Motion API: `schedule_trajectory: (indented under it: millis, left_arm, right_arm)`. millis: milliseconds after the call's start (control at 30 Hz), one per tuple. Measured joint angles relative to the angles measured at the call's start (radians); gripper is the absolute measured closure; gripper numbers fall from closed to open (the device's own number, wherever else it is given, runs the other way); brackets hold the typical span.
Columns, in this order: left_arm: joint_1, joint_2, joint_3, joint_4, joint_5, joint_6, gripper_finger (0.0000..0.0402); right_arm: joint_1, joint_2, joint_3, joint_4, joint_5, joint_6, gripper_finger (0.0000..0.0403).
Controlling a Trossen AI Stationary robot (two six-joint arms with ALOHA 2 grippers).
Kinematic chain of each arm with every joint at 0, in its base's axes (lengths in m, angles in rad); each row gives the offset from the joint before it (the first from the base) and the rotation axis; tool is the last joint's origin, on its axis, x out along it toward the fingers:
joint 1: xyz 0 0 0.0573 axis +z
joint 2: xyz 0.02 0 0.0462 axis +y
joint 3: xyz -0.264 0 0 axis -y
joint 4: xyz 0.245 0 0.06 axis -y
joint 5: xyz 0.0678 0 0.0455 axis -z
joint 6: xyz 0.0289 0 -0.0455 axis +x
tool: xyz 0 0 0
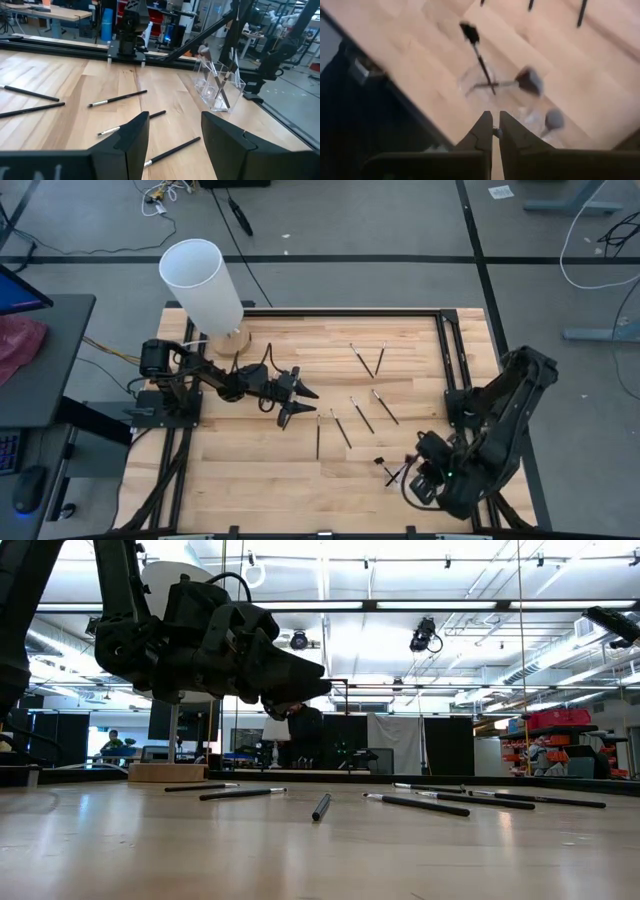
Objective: Pick & Place Makeup Supplies
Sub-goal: Put the silver makeup brush into the transparent organizer
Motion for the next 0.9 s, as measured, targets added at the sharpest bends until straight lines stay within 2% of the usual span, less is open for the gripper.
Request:
schedule_trajectory:
  millis: [100,367,533,900]
  left_arm:
    - [0.0,0.0,0.0,-0.003,0.0,0.0,0.0218]
    - [0.0,0.0,0.0,-0.008,0.0,0.0,0.0218]
    - [0.0,0.0,0.0,-0.014,0.0,0.014,0.0218]
    - [0.0,0.0,0.0,-0.016,0.0,0.015,0.0218]
  right_arm:
    - [0.006,0.036,0.0,-0.021,0.06,0.065,0.0392]
    - [0.06,0.085,0.0,-0.092,0.053,0.297,0.0392]
    - [0.096,0.09,-0.04,-0.075,0.094,0.442,0.0392]
    - [0.092,0.088,-0.244,0.182,0.081,0.448,0.0392]
